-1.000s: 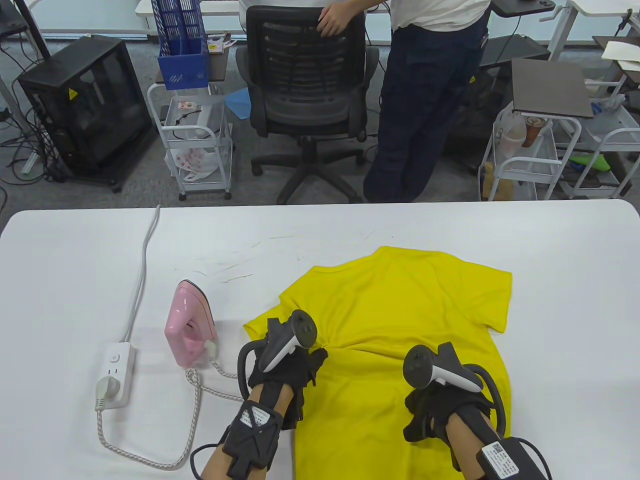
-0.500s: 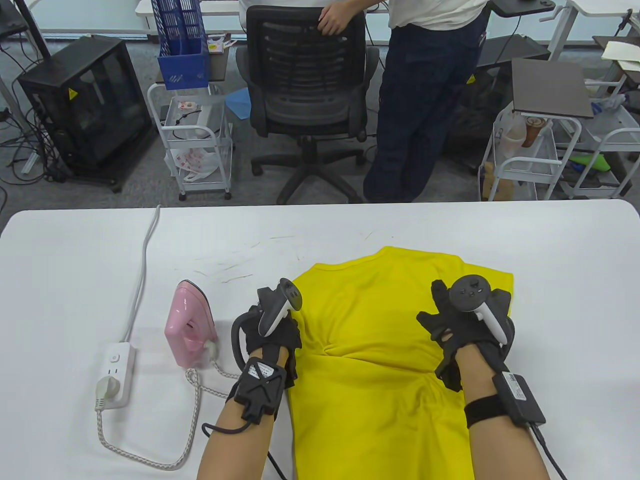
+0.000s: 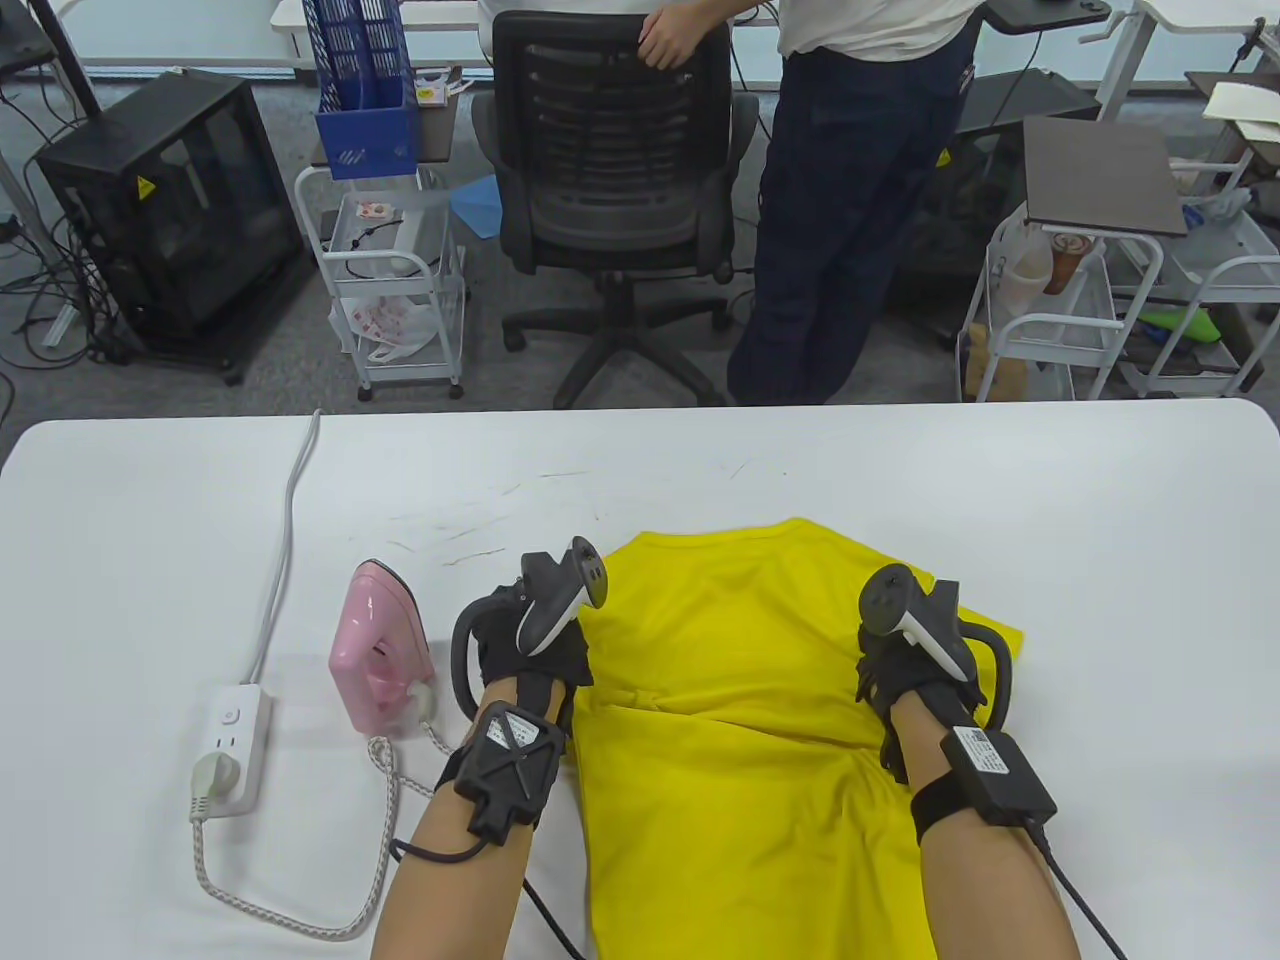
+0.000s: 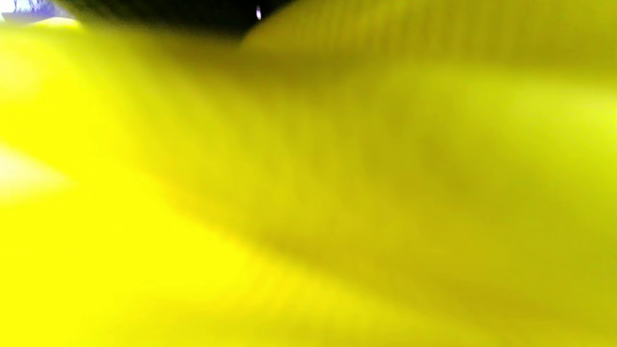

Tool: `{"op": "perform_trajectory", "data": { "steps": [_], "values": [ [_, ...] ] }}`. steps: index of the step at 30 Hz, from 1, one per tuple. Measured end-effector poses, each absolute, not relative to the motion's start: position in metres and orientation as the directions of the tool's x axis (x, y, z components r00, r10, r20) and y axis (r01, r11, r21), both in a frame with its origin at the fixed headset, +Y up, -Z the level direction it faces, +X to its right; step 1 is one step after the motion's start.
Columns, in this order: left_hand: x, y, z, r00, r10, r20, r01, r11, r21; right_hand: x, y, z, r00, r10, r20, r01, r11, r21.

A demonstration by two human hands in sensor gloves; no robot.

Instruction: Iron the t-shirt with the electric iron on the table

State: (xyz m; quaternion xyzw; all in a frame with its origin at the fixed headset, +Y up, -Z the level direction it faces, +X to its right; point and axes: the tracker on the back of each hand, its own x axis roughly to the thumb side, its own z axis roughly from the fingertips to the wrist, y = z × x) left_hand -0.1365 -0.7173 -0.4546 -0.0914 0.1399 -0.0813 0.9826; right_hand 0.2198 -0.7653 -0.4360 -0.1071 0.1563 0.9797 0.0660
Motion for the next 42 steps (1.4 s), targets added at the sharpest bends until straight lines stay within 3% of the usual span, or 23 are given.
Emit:
{"op": "perform_trajectory", "data": {
  "steps": [2,4,6,8,9,12,13,15,17,19,22,23,26,28,32,37,42],
  "values": [
    [-0.140,-0.707,-0.454,0.901,-0.325,-0.286,0.283,0.943,-0.177,0.208,-0.762,-0.431,-0.976,0.130,-0.173,-0.188,-0.904,0.385],
    [-0.144,-0.702,-0.455,0.864,-0.392,-0.317,0.368,0.920,-0.136,0.196,-0.757,-0.426,-0.974,0.183,-0.136,-0.221,-0.905,0.365],
    [-0.147,-0.704,-0.456,0.894,-0.326,-0.308,0.294,0.944,-0.148,0.190,-0.754,-0.424,-0.977,0.177,-0.119,-0.204,-0.937,0.282],
    [-0.152,-0.718,-0.460,0.948,-0.138,-0.285,0.078,0.974,-0.212,0.188,-0.756,-0.425,-0.985,0.129,-0.116,-0.157,-0.950,0.271],
    [-0.151,-0.723,-0.461,0.947,-0.108,-0.303,0.041,0.975,-0.220,0.188,-0.758,-0.426,-0.986,0.115,-0.124,-0.146,-0.952,0.270],
    [-0.141,-0.733,-0.459,0.947,-0.197,-0.256,0.138,0.963,-0.232,0.191,-0.757,-0.428,-0.987,0.032,-0.155,-0.073,-0.961,0.267],
    [-0.136,-0.732,-0.457,0.953,-0.197,-0.229,0.151,0.968,-0.202,0.192,-0.753,-0.429,-0.986,0.036,-0.160,-0.068,-0.977,0.200],
    [-0.125,-0.732,-0.454,0.987,-0.085,-0.136,0.061,0.983,-0.173,0.192,-0.750,-0.434,-0.987,0.068,-0.143,-0.087,-0.987,0.132],
    [-0.113,-0.734,-0.455,1.000,0.025,-0.009,-0.027,0.974,-0.226,0.187,-0.754,-0.439,-0.987,0.143,-0.066,-0.153,-0.973,0.173],
    [-0.105,-0.741,-0.457,0.999,0.050,0.010,-0.044,0.940,-0.337,0.182,-0.764,-0.444,-0.984,0.167,-0.065,-0.179,-0.949,0.259],
    [-0.099,-0.756,-0.467,0.999,-0.041,-0.022,0.026,0.893,-0.450,0.182,-0.774,-0.453,-0.987,0.120,-0.104,-0.143,-0.955,0.260],
    [-0.098,-0.759,-0.470,0.998,-0.048,-0.041,0.026,0.904,-0.427,0.184,-0.776,-0.457,-0.982,0.143,-0.125,-0.172,-0.947,0.270],
    [-0.094,-0.772,-0.486,0.993,-0.097,-0.062,0.048,0.843,-0.535,0.196,-0.788,-0.469,-0.965,0.166,-0.205,-0.242,-0.866,0.437],
    [-0.096,-0.781,-0.497,0.995,-0.058,-0.080,0.003,0.826,-0.563,0.205,-0.795,-0.475,-0.946,0.212,-0.243,-0.306,-0.831,0.465],
    [-0.105,-0.789,-0.505,0.977,0.163,-0.137,-0.211,0.825,-0.525,0.221,-0.794,-0.474,-0.889,0.362,-0.279,-0.450,-0.801,0.395],
    [-0.119,-0.765,-0.480,0.991,0.115,-0.070,-0.133,0.914,-0.385,0.223,-0.768,-0.454,-0.935,0.318,-0.154,-0.349,-0.900,0.261],
    [-0.131,-0.753,-0.445,1.000,0.026,0.007,-0.022,0.934,-0.356,0.216,-0.761,-0.433,-0.971,0.221,-0.094,-0.239,-0.925,0.294]
  ]
}}
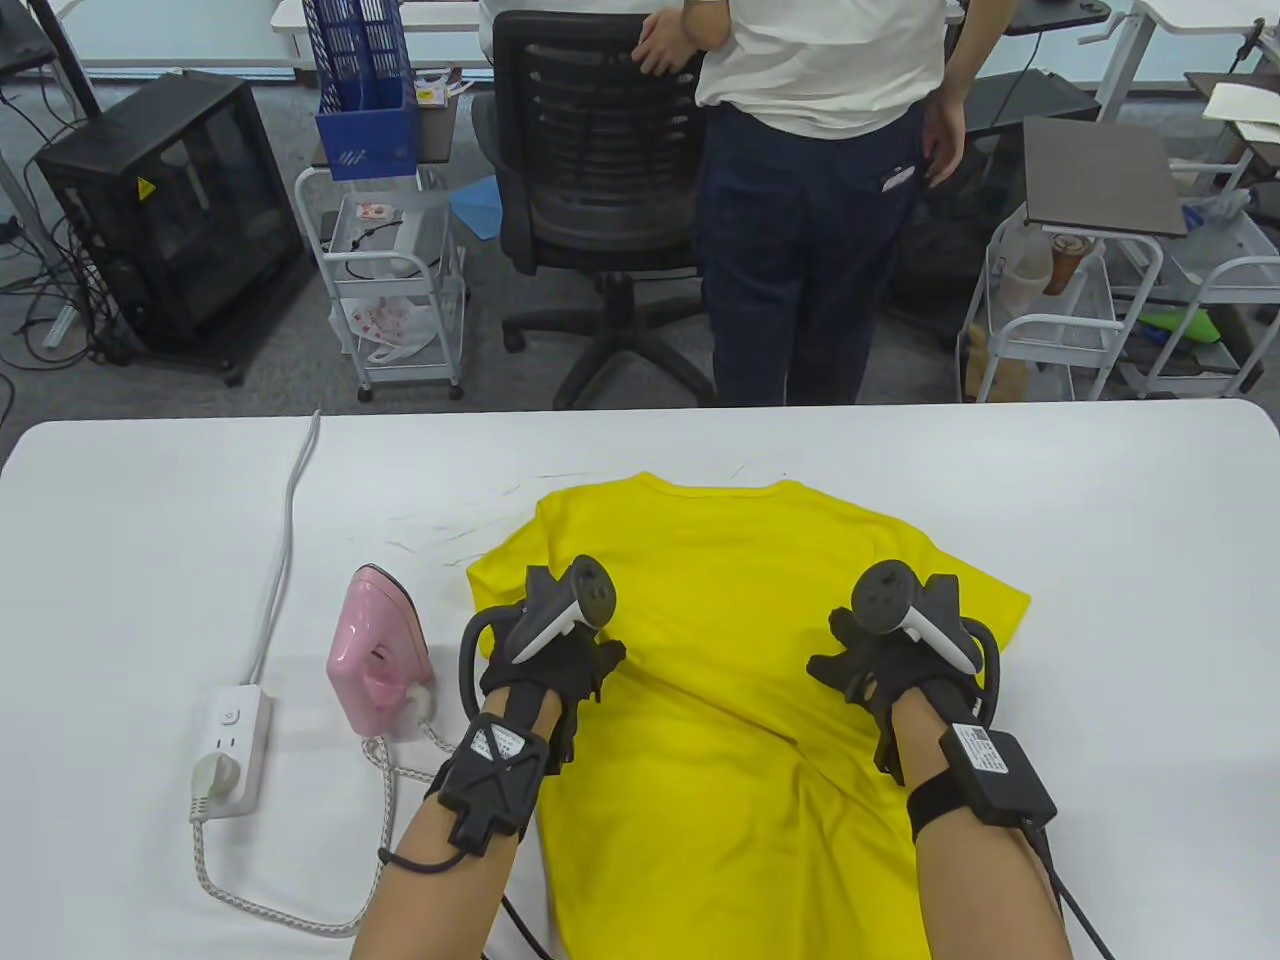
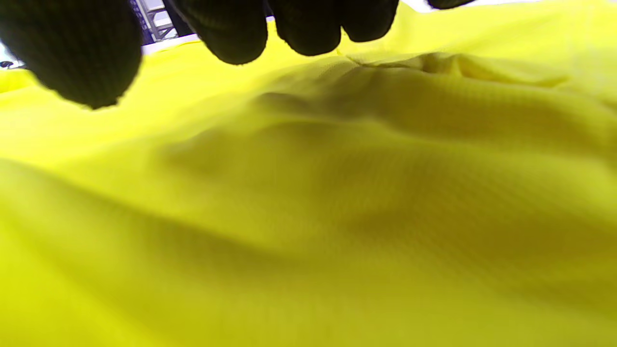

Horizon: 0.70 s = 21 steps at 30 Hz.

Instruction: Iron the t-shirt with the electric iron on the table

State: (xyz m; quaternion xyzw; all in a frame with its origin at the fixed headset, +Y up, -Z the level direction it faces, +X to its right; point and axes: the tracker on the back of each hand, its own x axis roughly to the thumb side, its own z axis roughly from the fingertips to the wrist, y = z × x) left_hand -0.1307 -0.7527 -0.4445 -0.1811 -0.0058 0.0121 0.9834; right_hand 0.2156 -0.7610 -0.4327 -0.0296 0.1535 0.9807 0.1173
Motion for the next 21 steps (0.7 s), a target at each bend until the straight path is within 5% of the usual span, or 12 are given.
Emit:
{"op": "perform_trajectory", "data": {
  "steps": [4,10,15,18,21],
  "values": [
    [-0.137,-0.772,-0.434,0.993,-0.098,0.072,0.121,0.768,-0.629,0.221,-0.784,-0.426,-0.975,0.179,-0.130,-0.221,-0.829,0.515],
    [-0.156,-0.773,-0.450,0.991,-0.120,0.059,0.128,0.714,-0.688,0.244,-0.798,-0.431,-0.956,0.234,-0.177,-0.293,-0.753,0.589],
    [-0.161,-0.771,-0.459,0.995,-0.096,0.029,0.090,0.735,-0.672,0.254,-0.798,-0.435,-0.942,0.259,-0.215,-0.335,-0.782,0.526],
    [-0.152,-0.765,-0.450,0.992,-0.085,0.091,0.123,0.790,-0.600,0.249,-0.790,-0.432,-0.937,0.264,-0.230,-0.331,-0.881,0.338],
    [-0.148,-0.758,-0.438,0.991,-0.003,0.130,0.075,0.830,-0.553,0.243,-0.783,-0.427,-0.962,0.212,-0.170,-0.260,-0.901,0.346]
  ]
}}
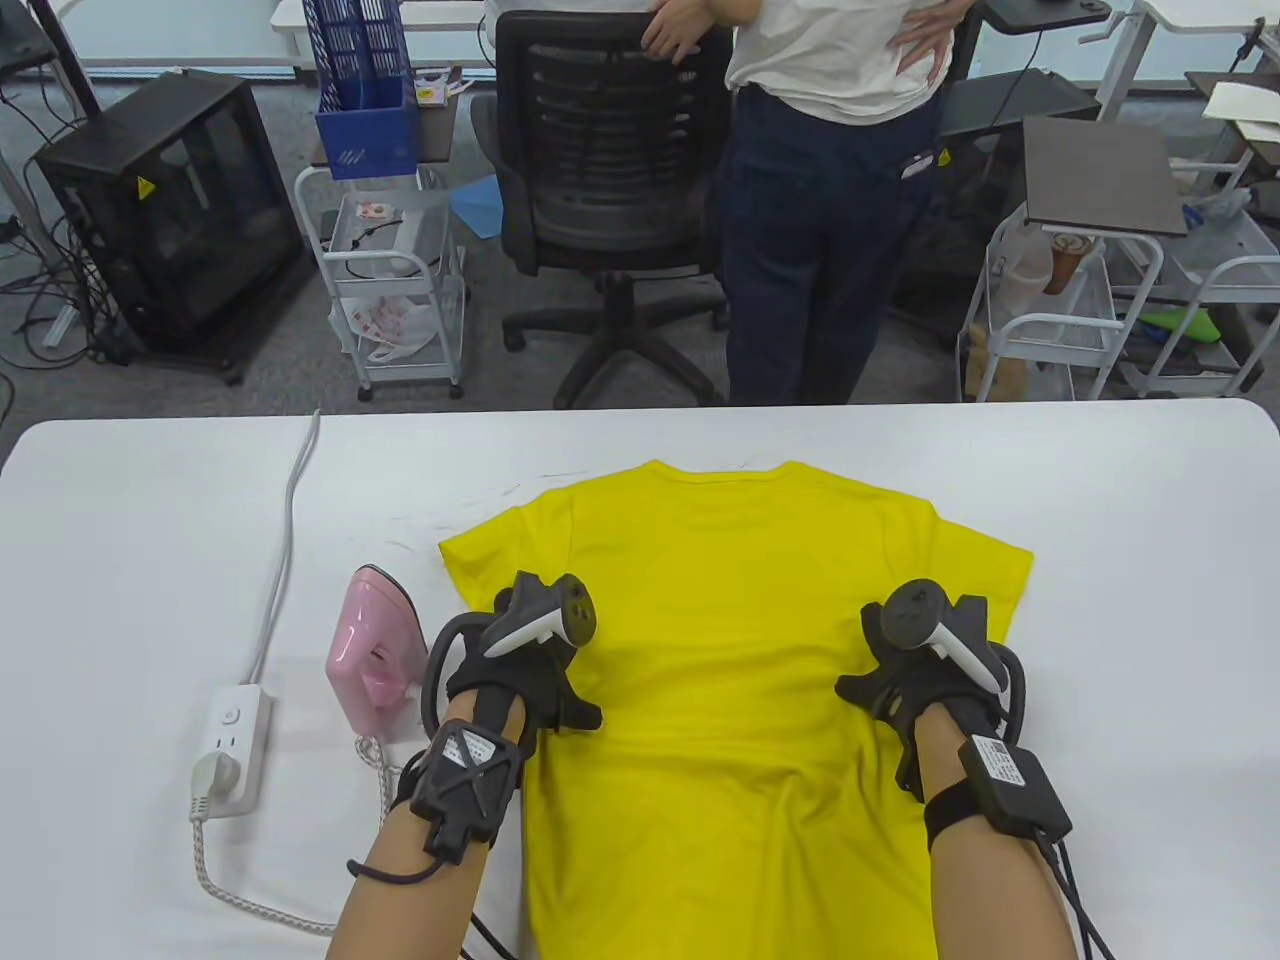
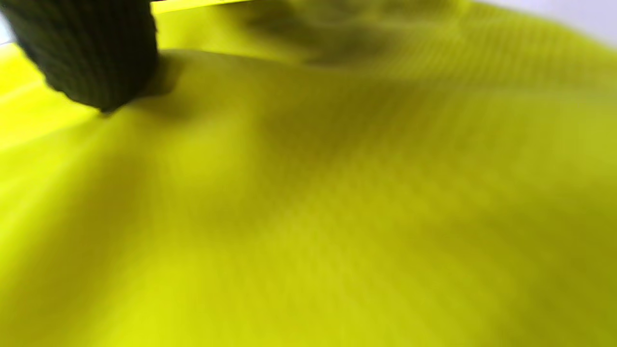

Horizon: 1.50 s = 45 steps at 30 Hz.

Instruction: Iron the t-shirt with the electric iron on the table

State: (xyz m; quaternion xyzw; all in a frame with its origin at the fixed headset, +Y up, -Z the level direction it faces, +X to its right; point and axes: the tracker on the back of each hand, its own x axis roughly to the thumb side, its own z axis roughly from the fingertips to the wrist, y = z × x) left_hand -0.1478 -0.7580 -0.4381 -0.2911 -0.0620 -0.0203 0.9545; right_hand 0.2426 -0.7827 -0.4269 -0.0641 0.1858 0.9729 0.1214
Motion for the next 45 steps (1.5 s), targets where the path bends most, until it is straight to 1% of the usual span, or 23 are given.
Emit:
{"op": "perform_trajectory", "data": {
  "steps": [3,5,7,10,11,12,13,14,20,22,23,24,26,28,30,33,36,37,38,39,40,43,45],
  "values": [
    [-0.138,-0.753,-0.420,0.978,0.065,0.199,0.059,0.827,-0.560,0.236,-0.773,-0.417,-0.961,0.240,-0.139,-0.276,-0.877,0.393],
    [-0.128,-0.755,-0.408,0.967,0.048,0.251,0.104,0.823,-0.559,0.231,-0.769,-0.409,-0.956,0.269,-0.113,-0.291,-0.857,0.424],
    [-0.119,-0.762,-0.397,0.955,0.007,0.296,0.166,0.814,-0.556,0.226,-0.772,-0.401,-0.953,0.286,-0.098,-0.297,-0.828,0.476],
    [-0.114,-0.781,-0.387,0.946,-0.063,0.318,0.258,0.741,-0.620,0.224,-0.788,-0.390,-0.974,0.209,-0.089,-0.220,-0.773,0.596],
    [-0.117,-0.780,-0.387,0.946,-0.065,0.319,0.265,0.723,-0.639,0.225,-0.794,-0.387,-0.980,0.180,-0.082,-0.192,-0.772,0.606],
    [-0.119,-0.781,-0.386,0.953,-0.030,0.303,0.227,0.731,-0.644,0.229,-0.796,-0.386,-0.990,0.132,-0.058,-0.140,-0.774,0.618],
    [-0.121,-0.782,-0.386,0.952,-0.047,0.302,0.244,0.714,-0.656,0.232,-0.797,-0.385,-0.985,0.168,-0.047,-0.159,-0.754,0.637],
    [-0.124,-0.781,-0.387,0.949,-0.076,0.305,0.270,0.696,-0.666,0.236,-0.797,-0.384,-0.979,0.185,-0.085,-0.196,-0.746,0.637],
    [-0.132,-0.784,-0.390,0.954,-0.046,0.296,0.246,0.687,-0.684,0.245,-0.799,-0.390,-0.977,0.198,-0.075,-0.199,-0.736,0.647],
    [-0.133,-0.782,-0.390,0.960,-0.002,0.280,0.199,0.707,-0.679,0.242,-0.796,-0.391,-0.977,0.200,-0.069,-0.197,-0.744,0.639],
    [-0.133,-0.780,-0.391,0.964,0.039,0.263,0.155,0.719,-0.677,0.241,-0.793,-0.391,-0.976,0.206,-0.070,-0.203,-0.743,0.638],
    [-0.132,-0.776,-0.392,0.966,0.084,0.244,0.104,0.740,-0.665,0.240,-0.788,-0.391,-0.974,0.216,-0.072,-0.214,-0.764,0.609],
    [-0.129,-0.770,-0.392,0.962,0.133,0.239,0.053,0.765,-0.641,0.237,-0.779,-0.388,-0.969,0.238,-0.061,-0.232,-0.801,0.552],
    [-0.122,-0.765,-0.389,0.952,0.171,0.256,0.021,0.793,-0.608,0.232,-0.774,-0.383,-0.966,0.254,-0.046,-0.236,-0.792,0.563],
    [-0.107,-0.764,-0.381,0.941,0.157,0.301,0.062,0.792,-0.607,0.222,-0.773,-0.375,-0.968,0.251,-0.027,-0.219,-0.782,0.584],
    [-0.091,-0.769,-0.368,0.922,0.114,0.369,0.148,0.778,-0.610,0.213,-0.777,-0.365,-0.967,0.255,-0.008,-0.212,-0.786,0.580],
    [-0.084,-0.782,-0.358,0.916,0.015,0.401,0.262,0.734,-0.627,0.210,-0.791,-0.353,-0.984,0.180,0.007,-0.134,-0.759,0.637],
    [-0.084,-0.786,-0.356,0.911,-0.030,0.412,0.301,0.732,-0.611,0.214,-0.792,-0.351,-0.982,0.187,0.022,-0.134,-0.773,0.621],
    [-0.085,-0.785,-0.356,0.907,-0.045,0.420,0.315,0.733,-0.602,0.215,-0.794,-0.350,-0.978,0.210,0.016,-0.155,-0.772,0.617],
    [-0.087,-0.786,-0.356,0.913,0.005,0.408,0.275,0.732,-0.623,0.218,-0.795,-0.348,-0.976,0.216,0.006,-0.165,-0.763,0.625],
    [-0.088,-0.787,-0.355,0.917,0.008,0.398,0.271,0.720,-0.639,0.221,-0.795,-0.347,-0.979,0.205,0.011,-0.150,-0.755,0.639],
    [-0.092,-0.788,-0.356,0.920,0.012,0.392,0.265,0.718,-0.643,0.228,-0.795,-0.346,-0.981,0.193,0.034,-0.130,-0.774,0.620],
    [-0.093,-0.789,-0.356,0.921,0.016,0.389,0.259,0.719,-0.645,0.229,-0.796,-0.345,-0.976,0.218,0.027,-0.155,-0.772,0.616]
  ]
}}
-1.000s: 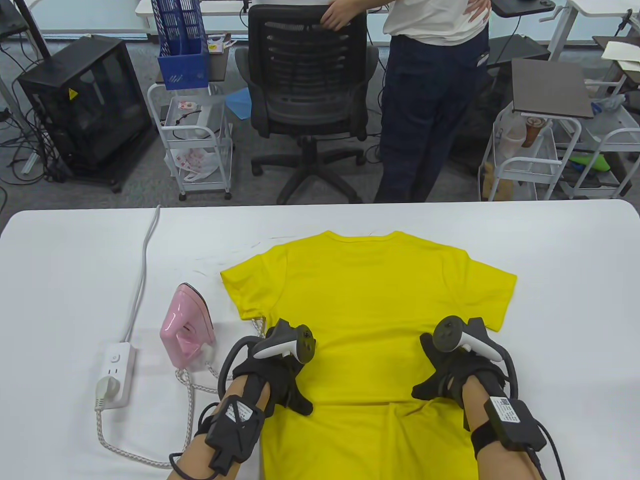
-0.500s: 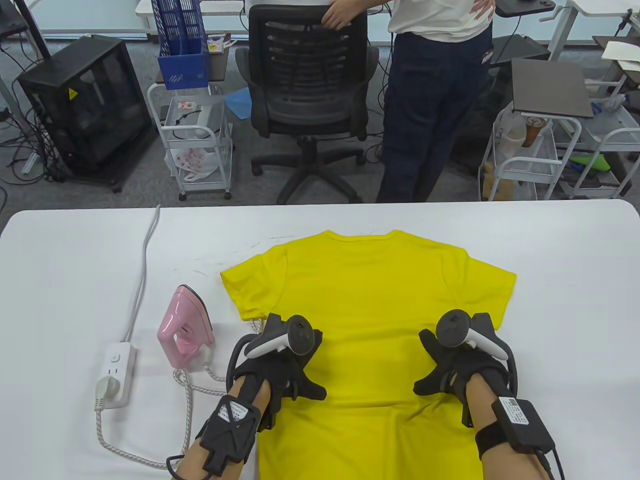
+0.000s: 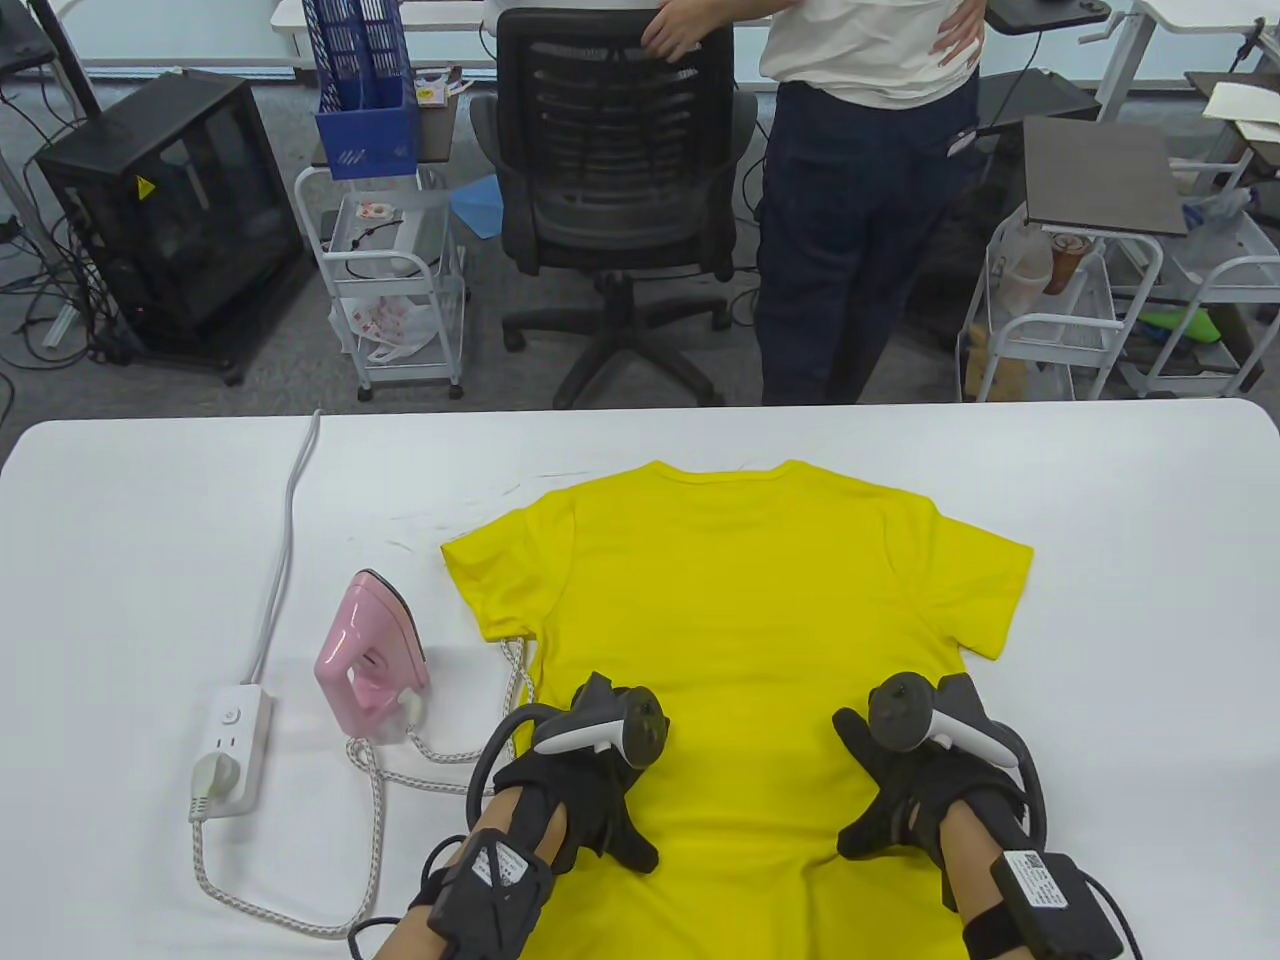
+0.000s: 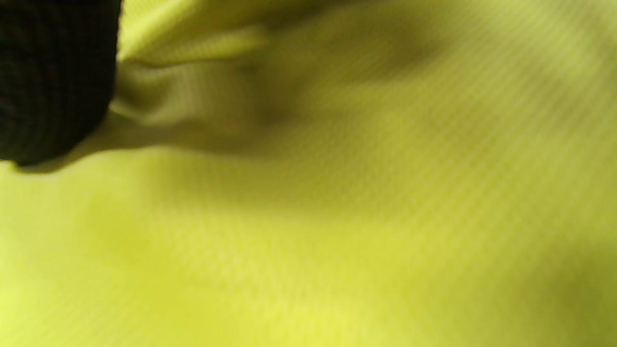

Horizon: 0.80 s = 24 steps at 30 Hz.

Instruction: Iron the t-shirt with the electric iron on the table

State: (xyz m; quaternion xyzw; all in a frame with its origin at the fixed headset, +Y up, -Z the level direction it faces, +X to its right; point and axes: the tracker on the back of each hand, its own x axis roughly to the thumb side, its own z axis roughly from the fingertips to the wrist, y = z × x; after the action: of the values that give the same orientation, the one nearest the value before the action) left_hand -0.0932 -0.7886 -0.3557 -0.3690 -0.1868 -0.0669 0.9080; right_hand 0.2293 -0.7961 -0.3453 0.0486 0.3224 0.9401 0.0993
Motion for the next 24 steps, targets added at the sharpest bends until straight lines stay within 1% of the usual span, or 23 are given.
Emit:
{"op": "perform_trajectory", "data": {
  "steps": [4,7,13,16,17,19,20,22,24],
  "values": [
    [-0.094,-0.788,-0.354,0.922,0.016,0.386,0.259,0.716,-0.648,0.230,-0.795,-0.347,-0.977,0.213,0.026,-0.152,-0.774,0.614],
    [-0.098,-0.788,-0.353,0.923,0.015,0.383,0.257,0.719,-0.646,0.236,-0.791,-0.347,-0.986,0.164,0.020,-0.117,-0.777,0.619],
    [-0.102,-0.790,-0.353,0.926,0.041,0.377,0.230,0.729,-0.644,0.252,-0.790,-0.344,-0.986,0.161,-0.035,-0.148,-0.773,0.617],
    [-0.102,-0.790,-0.353,0.927,0.060,0.371,0.205,0.746,-0.634,0.254,-0.785,-0.342,-0.989,0.139,-0.044,-0.136,-0.773,0.620],
    [-0.102,-0.789,-0.353,0.929,0.075,0.362,0.185,0.755,-0.630,0.254,-0.781,-0.343,-0.988,0.146,-0.042,-0.142,-0.789,0.598],
    [-0.101,-0.787,-0.354,0.936,0.079,0.343,0.167,0.757,-0.632,0.250,-0.773,-0.344,-0.974,0.225,-0.039,-0.209,-0.809,0.549],
    [-0.098,-0.784,-0.354,0.941,0.072,0.332,0.157,0.775,-0.612,0.244,-0.769,-0.345,-0.968,0.247,-0.039,-0.228,-0.805,0.548],
    [-0.091,-0.779,-0.355,0.937,0.035,0.347,0.185,0.794,-0.579,0.231,-0.765,-0.347,-0.959,0.283,-0.016,-0.250,-0.818,0.518],
    [-0.085,-0.777,-0.354,0.939,0.037,0.341,0.179,0.796,-0.579,0.217,-0.765,-0.348,-0.950,0.311,0.017,-0.265,-0.836,0.481]
  ]
}}
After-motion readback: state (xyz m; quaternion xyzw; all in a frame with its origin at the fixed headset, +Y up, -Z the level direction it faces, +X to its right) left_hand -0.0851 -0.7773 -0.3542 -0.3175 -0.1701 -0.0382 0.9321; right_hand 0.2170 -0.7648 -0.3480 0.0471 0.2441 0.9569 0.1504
